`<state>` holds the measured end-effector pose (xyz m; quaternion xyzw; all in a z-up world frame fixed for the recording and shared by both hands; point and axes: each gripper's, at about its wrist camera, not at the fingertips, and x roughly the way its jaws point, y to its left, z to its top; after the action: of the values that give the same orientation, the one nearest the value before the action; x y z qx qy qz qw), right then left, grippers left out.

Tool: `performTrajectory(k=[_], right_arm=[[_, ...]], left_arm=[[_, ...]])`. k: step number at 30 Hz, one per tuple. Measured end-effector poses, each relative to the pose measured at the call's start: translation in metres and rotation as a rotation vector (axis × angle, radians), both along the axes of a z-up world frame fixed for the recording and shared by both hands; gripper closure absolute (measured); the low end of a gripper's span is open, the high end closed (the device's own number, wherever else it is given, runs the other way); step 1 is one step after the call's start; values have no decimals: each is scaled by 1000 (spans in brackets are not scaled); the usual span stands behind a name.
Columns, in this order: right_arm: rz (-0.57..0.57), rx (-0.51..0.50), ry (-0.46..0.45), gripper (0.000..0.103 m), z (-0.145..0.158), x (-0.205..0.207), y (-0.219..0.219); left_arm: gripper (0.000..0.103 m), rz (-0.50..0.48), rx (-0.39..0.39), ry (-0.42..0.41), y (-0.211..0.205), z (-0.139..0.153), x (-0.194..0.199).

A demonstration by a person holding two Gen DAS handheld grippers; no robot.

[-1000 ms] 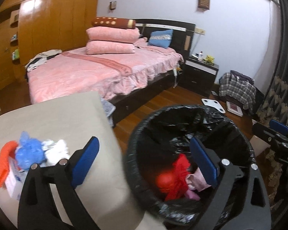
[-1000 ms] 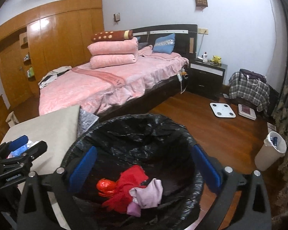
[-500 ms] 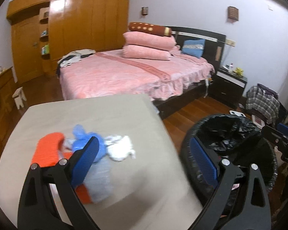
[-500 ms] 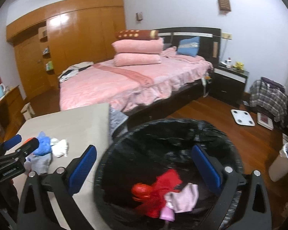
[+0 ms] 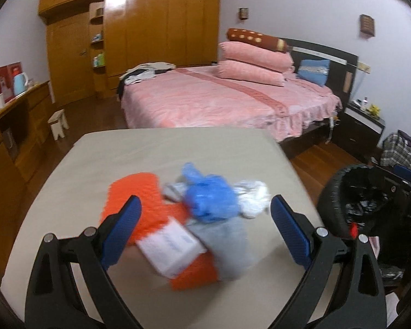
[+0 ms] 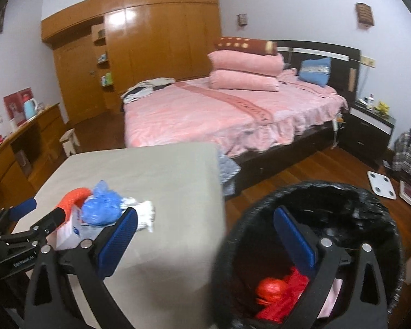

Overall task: Collect trash
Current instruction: 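Grasp the blue plastic bag with the left tool while the right tool grasps the white tissue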

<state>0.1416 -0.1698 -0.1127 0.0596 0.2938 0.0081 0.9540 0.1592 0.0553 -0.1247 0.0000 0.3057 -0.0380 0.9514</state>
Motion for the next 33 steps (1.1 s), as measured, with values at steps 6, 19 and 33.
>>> performTrajectory(k=[6, 19, 33], right_arm=[[50, 14, 16, 6, -12, 27, 32], [125, -6, 128, 24, -62, 85, 81], [191, 2, 237, 48, -95, 105, 103]], left_arm=[[11, 56, 12, 0, 31, -4, 6], [11, 104, -4, 32, 54, -20, 25], [19, 99, -14, 54, 58, -29, 34]])
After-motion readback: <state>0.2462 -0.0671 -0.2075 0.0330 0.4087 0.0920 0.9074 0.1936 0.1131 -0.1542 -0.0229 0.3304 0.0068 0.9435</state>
